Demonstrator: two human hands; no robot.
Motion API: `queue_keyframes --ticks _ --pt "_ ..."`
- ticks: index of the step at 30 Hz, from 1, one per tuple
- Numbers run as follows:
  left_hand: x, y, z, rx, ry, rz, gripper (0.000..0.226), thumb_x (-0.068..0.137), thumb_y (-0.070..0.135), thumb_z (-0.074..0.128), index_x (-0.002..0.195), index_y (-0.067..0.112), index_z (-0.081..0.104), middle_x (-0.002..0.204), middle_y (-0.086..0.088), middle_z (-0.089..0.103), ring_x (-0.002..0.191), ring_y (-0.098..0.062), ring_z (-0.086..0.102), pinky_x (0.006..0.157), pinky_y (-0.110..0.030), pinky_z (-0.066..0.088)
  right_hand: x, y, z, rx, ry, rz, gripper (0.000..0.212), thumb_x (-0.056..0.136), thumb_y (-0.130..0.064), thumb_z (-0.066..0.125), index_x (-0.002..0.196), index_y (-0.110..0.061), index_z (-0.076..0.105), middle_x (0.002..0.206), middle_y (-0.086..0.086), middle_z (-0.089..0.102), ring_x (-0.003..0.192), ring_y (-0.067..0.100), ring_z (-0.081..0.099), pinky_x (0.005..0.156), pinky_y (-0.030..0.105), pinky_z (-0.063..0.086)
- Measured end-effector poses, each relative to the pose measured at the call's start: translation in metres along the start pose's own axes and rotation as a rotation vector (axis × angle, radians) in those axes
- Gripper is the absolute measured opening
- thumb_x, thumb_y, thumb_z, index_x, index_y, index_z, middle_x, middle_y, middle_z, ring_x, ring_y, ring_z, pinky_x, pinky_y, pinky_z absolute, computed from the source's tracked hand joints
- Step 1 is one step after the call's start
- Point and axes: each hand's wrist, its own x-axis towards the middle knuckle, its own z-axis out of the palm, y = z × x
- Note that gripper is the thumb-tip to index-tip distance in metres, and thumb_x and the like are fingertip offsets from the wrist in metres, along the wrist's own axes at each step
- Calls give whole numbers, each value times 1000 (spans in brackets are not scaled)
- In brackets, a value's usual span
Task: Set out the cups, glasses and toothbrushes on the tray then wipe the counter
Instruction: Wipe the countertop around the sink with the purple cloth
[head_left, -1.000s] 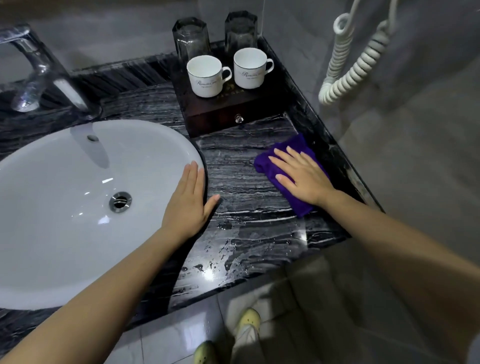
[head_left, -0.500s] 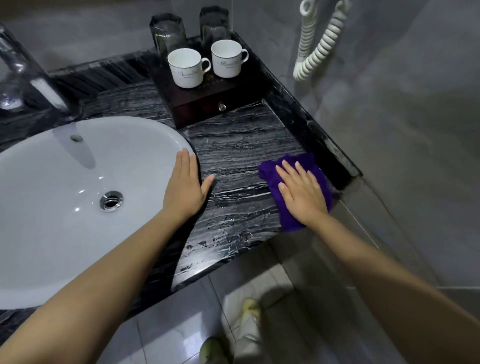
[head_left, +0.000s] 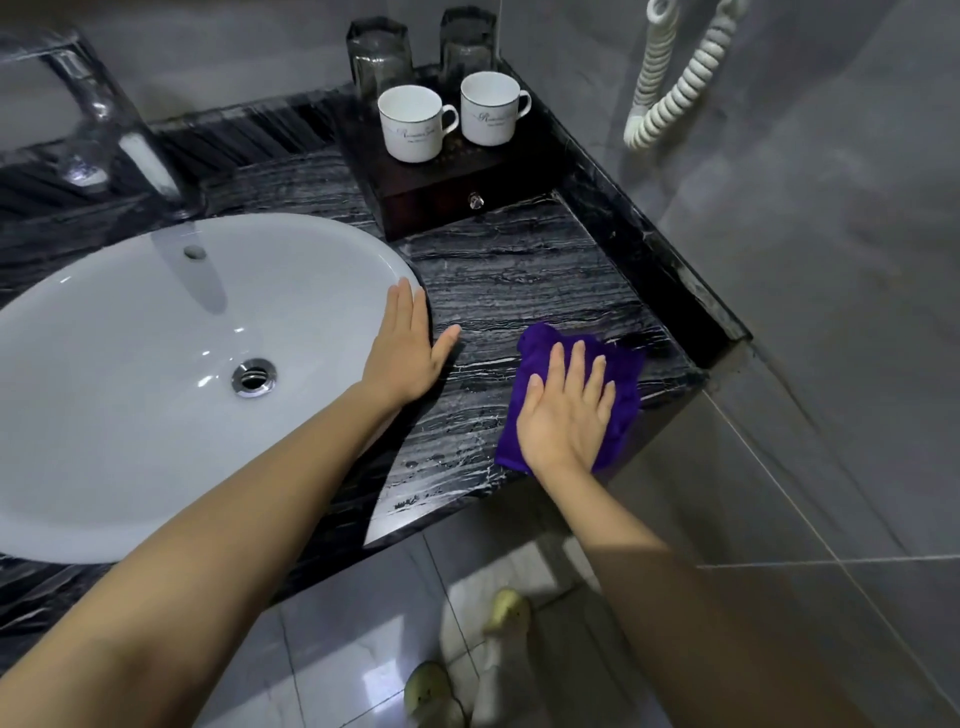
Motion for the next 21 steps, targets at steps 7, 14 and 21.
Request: queue_keyframes --ticks 7,14,21 --pt "-36 -10 -7 -65 -51 53 68 98 40 29 148 2 2 158 -15 -8 146 -24 -12 116 -30 -7 -12 -20 6 -2 4 38 56 99 -38 25 150 -18 14 160 7 9 147 32 4 119 48 2" --pt "-80 -38 -8 114 -41 169 99 79 73 -5 148 3 6 158 -13 0 146 -24 -6 115 -27 -8 -19 -36 10 -33 -23 14 58 98 -40 23 150 -18 8 160 9 5 147 33 1 119 49 1" --pt "-84 -55 -5 151 -28 180 105 75 75 -15 148 3 10 158 -14 8 147 -25 -1 119 -31 0 -22 -45 12 -57 -45 -43 59 98 -42 20 150 -18 4 160 10 4 147 34 0 119 50 0"
